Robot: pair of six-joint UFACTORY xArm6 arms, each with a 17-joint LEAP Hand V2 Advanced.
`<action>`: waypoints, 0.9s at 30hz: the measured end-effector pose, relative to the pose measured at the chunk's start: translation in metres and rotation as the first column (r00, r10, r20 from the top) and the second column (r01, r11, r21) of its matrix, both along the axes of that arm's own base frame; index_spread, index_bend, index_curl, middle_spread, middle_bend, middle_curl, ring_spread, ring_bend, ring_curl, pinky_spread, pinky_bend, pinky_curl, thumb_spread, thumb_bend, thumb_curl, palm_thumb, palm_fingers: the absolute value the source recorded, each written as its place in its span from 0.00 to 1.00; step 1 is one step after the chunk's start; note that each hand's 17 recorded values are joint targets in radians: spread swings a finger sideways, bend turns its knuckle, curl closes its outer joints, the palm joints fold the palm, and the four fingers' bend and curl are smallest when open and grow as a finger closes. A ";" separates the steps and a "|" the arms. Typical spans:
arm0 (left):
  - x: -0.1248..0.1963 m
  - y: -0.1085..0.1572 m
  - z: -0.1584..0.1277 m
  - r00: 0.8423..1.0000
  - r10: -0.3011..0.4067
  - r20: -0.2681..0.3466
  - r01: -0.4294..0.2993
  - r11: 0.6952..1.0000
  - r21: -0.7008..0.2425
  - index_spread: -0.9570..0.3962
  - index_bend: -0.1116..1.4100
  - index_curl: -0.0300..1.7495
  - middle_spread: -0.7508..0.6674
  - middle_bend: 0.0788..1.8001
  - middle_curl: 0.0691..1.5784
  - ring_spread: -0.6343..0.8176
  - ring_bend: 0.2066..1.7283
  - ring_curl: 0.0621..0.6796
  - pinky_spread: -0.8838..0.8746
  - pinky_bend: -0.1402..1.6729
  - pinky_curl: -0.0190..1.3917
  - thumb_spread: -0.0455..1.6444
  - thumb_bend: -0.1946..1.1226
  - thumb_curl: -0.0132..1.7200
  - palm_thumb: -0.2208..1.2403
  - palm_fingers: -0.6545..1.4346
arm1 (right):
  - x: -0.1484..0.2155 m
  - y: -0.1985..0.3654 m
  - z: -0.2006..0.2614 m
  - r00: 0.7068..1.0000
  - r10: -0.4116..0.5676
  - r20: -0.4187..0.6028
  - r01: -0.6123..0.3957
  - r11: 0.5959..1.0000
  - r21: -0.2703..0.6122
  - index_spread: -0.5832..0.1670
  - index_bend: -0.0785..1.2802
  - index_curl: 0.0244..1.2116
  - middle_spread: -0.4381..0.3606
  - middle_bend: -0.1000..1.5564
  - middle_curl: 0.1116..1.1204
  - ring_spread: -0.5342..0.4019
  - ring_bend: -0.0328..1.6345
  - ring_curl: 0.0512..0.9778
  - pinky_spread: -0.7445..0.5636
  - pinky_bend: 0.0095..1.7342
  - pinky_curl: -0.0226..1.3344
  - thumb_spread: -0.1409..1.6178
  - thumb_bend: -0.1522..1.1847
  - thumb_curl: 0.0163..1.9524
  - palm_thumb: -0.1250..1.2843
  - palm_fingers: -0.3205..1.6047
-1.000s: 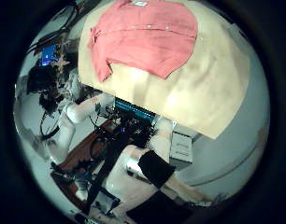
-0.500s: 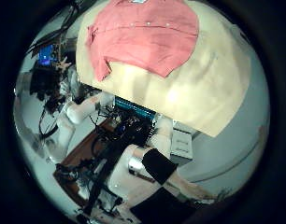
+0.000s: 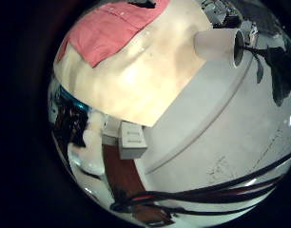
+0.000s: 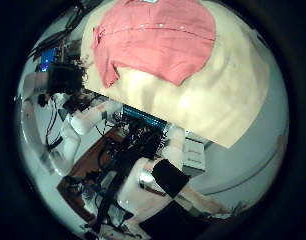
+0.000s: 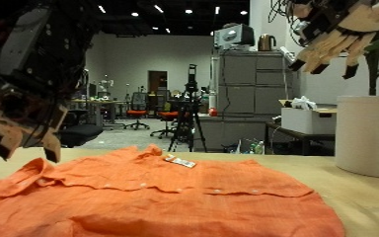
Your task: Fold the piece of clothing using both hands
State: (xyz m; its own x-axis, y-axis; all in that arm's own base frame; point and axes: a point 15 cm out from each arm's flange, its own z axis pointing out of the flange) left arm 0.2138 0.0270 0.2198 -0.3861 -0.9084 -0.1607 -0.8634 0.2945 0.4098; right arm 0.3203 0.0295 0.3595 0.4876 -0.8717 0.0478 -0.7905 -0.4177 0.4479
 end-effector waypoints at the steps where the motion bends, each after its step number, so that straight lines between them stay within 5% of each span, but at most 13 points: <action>1: 0.000 0.000 -0.003 1.000 0.004 0.002 -0.004 1.000 0.003 0.90 0.15 0.13 0.94 0.05 0.08 0.87 0.15 0.26 0.79 0.26 0.25 0.55 0.12 0.21 0.45 0.26 | 0.001 0.000 0.000 1.000 0.000 0.000 0.000 1.000 0.000 0.42 0.16 0.18 0.74 0.17 0.19 0.85 0.21 0.23 0.85 0.26 0.25 0.63 0.09 0.14 0.43 0.15; 27: 0.003 -0.008 -0.071 1.000 0.019 0.014 -0.020 0.999 0.046 0.94 0.16 0.10 0.92 0.06 0.09 0.86 0.17 0.27 0.78 0.26 0.25 0.53 0.12 0.20 0.41 0.28 | 0.006 0.001 -0.002 1.000 0.003 -0.004 -0.003 1.000 -0.003 0.41 0.16 0.18 0.74 0.17 0.19 0.85 0.21 0.23 0.85 0.26 0.25 0.63 0.09 0.14 0.42 0.15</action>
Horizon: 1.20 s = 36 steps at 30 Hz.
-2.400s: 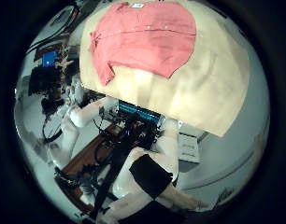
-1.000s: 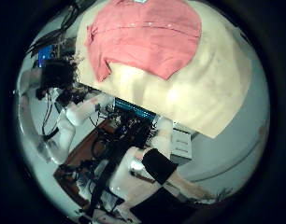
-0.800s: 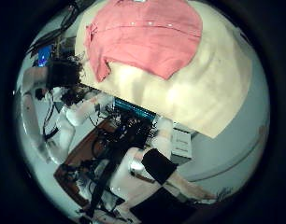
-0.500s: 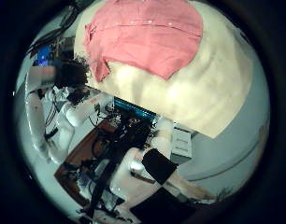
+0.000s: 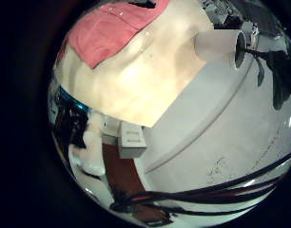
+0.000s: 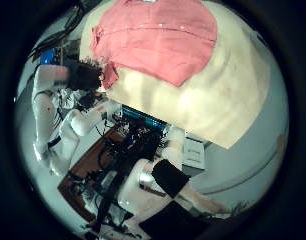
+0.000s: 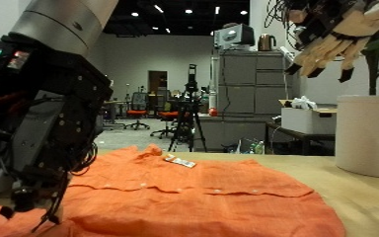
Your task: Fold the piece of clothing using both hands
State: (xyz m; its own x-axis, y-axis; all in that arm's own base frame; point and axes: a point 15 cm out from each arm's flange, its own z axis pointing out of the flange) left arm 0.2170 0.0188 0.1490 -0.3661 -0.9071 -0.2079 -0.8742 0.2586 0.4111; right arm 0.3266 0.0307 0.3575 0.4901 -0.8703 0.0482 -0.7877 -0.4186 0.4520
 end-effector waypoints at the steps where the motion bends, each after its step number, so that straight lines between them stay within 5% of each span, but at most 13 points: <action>1: 0.001 0.001 -0.002 1.000 0.000 -0.001 0.000 1.000 0.006 0.94 0.16 0.10 0.92 0.06 0.09 0.86 0.17 0.27 0.77 0.25 0.25 0.53 0.12 0.20 0.41 0.28 | 0.000 0.000 0.000 1.000 0.000 0.000 0.000 1.000 -0.001 0.41 0.16 0.18 0.74 0.17 0.19 0.85 0.21 0.23 0.85 0.26 0.25 0.63 0.09 0.14 0.42 0.15; 19: 0.044 -0.003 -0.016 1.000 0.011 -0.026 -0.009 0.998 0.062 0.93 0.17 0.12 0.85 0.07 0.14 0.82 0.19 0.28 0.76 0.25 0.24 0.53 0.12 0.20 0.41 0.29 | 0.000 -0.002 -0.001 1.000 0.004 -0.007 -0.004 1.000 0.003 0.41 0.16 0.18 0.74 0.17 0.18 0.85 0.20 0.23 0.85 0.26 0.25 0.64 0.09 0.14 0.43 0.15; 29: 0.040 0.001 -0.026 0.999 0.028 -0.031 -0.025 0.996 0.089 0.92 0.17 0.13 0.77 0.10 0.17 0.78 0.19 0.28 0.75 0.24 0.24 0.53 0.12 0.20 0.42 0.32 | 0.000 -0.007 0.000 1.000 -0.008 -0.004 0.008 1.000 0.004 0.40 0.16 0.18 0.74 0.17 0.18 0.85 0.20 0.23 0.85 0.26 0.25 0.64 0.09 0.14 0.43 0.15; 36: 0.044 0.000 -0.029 0.999 0.042 0.009 -0.042 0.996 0.079 0.84 0.18 0.14 0.62 0.21 0.23 0.59 0.25 0.32 0.65 0.22 0.23 0.54 0.13 0.20 0.44 0.45 | 0.000 -0.007 0.000 1.000 -0.008 -0.005 0.008 1.000 0.003 0.40 0.17 0.18 0.74 0.17 0.18 0.85 0.20 0.23 0.85 0.26 0.25 0.64 0.09 0.14 0.43 0.15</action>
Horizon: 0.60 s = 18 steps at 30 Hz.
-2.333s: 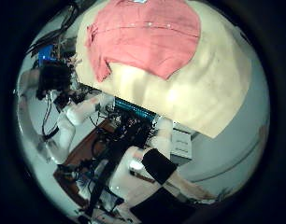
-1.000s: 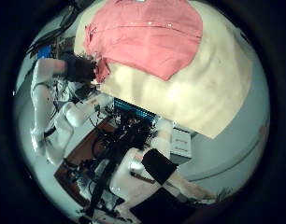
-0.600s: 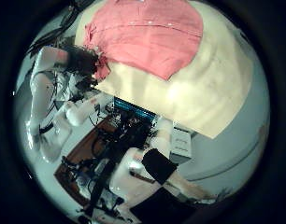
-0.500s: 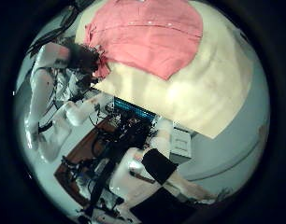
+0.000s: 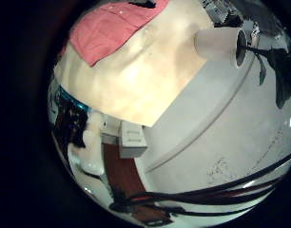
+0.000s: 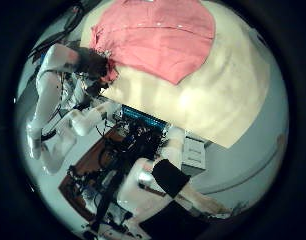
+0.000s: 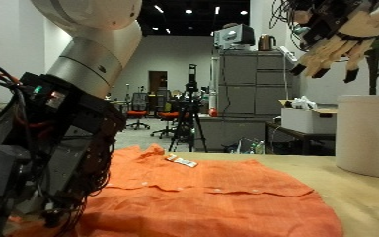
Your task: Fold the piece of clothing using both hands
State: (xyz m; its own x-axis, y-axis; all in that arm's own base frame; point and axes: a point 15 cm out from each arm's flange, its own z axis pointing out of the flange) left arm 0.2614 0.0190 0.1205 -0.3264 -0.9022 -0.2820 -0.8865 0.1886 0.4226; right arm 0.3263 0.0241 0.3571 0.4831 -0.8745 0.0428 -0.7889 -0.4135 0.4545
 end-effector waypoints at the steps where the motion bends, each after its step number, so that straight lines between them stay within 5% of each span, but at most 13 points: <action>1: 0.002 0.000 0.002 1.000 0.004 0.008 -0.004 1.000 0.000 0.83 0.17 0.14 0.60 0.23 0.24 0.56 0.27 0.33 0.61 0.23 0.23 0.54 0.13 0.20 0.44 0.48 | 0.000 0.000 0.000 1.000 0.000 0.000 0.000 1.000 0.001 0.40 0.17 0.18 0.74 0.17 0.18 0.85 0.20 0.23 0.85 0.26 0.25 0.64 0.09 0.14 0.43 0.15; 8: 0.003 0.005 0.017 0.999 0.037 -0.007 -0.037 0.999 0.016 0.67 0.19 0.14 0.40 0.35 0.33 0.25 0.42 0.46 0.32 0.44 0.31 0.58 0.14 0.20 0.49 0.69 | 0.000 0.000 0.001 1.000 0.001 0.000 -0.001 1.000 0.000 0.40 0.17 0.18 0.74 0.17 0.18 0.85 0.20 0.23 0.85 0.26 0.25 0.64 0.09 0.14 0.43 0.15; 18: 0.017 0.006 0.038 0.999 0.049 0.019 -0.050 0.998 0.030 0.41 0.29 0.20 0.18 0.43 0.38 0.07 0.46 0.54 0.11 0.59 0.36 0.69 0.16 0.20 0.63 0.89 | 0.000 0.001 0.001 1.000 0.003 0.000 -0.003 1.000 0.000 0.40 0.17 0.19 0.72 0.18 0.18 0.85 0.20 0.23 0.85 0.25 0.24 0.64 0.09 0.14 0.43 0.16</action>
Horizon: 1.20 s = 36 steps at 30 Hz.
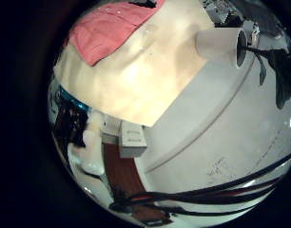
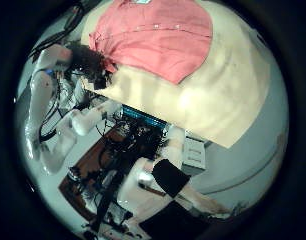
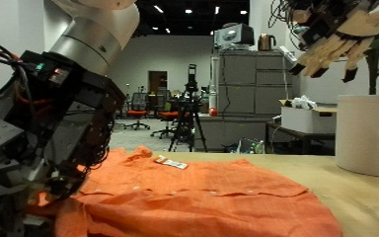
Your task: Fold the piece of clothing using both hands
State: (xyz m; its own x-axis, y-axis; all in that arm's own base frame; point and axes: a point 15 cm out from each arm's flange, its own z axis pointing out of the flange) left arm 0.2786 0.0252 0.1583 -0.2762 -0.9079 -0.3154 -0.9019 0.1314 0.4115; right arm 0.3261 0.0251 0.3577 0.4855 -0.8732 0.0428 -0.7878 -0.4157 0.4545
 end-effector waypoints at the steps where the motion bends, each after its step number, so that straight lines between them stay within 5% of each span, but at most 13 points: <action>1: 0.002 0.001 0.003 1.000 -0.001 0.004 0.001 1.000 0.006 0.39 0.30 0.21 0.17 0.44 0.38 0.06 0.46 0.55 0.10 0.59 0.36 0.69 0.16 0.20 0.64 0.89 | 0.000 0.000 0.000 1.000 0.000 0.000 0.000 1.000 0.000 0.40 0.17 0.19 0.72 0.18 0.18 0.85 0.20 0.23 0.85 0.25 0.24 0.64 0.09 0.14 0.43 0.17; 11: 0.015 0.003 0.028 1.000 -0.002 0.015 0.001 0.999 0.044 0.30 0.33 0.27 0.13 0.48 0.39 0.04 0.49 0.59 0.08 0.62 0.36 0.71 0.14 0.18 0.66 0.87 | 0.004 0.001 -0.010 1.000 0.006 0.007 -0.006 1.000 0.002 0.41 0.17 0.20 0.61 0.20 0.21 0.75 0.26 0.25 0.80 0.21 0.23 0.65 0.10 0.14 0.44 0.24; 19: 0.014 -0.001 0.031 1.000 -0.001 -0.007 0.001 0.999 0.050 0.28 0.32 0.31 0.12 0.49 0.39 0.04 0.50 0.61 0.08 0.63 0.36 0.71 0.14 0.18 0.67 0.87 | -0.013 0.003 -0.072 0.997 0.042 -0.068 -0.042 0.999 -0.009 0.45 0.17 0.20 0.59 0.20 0.23 0.72 0.26 0.25 0.79 0.21 0.23 0.66 0.10 0.14 0.45 0.25; 36: 0.012 -0.013 0.035 1.000 0.005 -0.027 -0.004 0.999 0.039 0.25 0.26 0.39 0.12 0.51 0.38 0.05 0.50 0.62 0.08 0.64 0.35 0.72 0.14 0.16 0.67 0.86 | -0.046 0.019 -0.146 0.994 0.109 -0.028 -0.108 0.994 0.017 0.63 0.16 0.19 0.74 0.20 0.24 0.77 0.27 0.25 0.80 0.24 0.25 0.63 0.09 0.14 0.42 0.20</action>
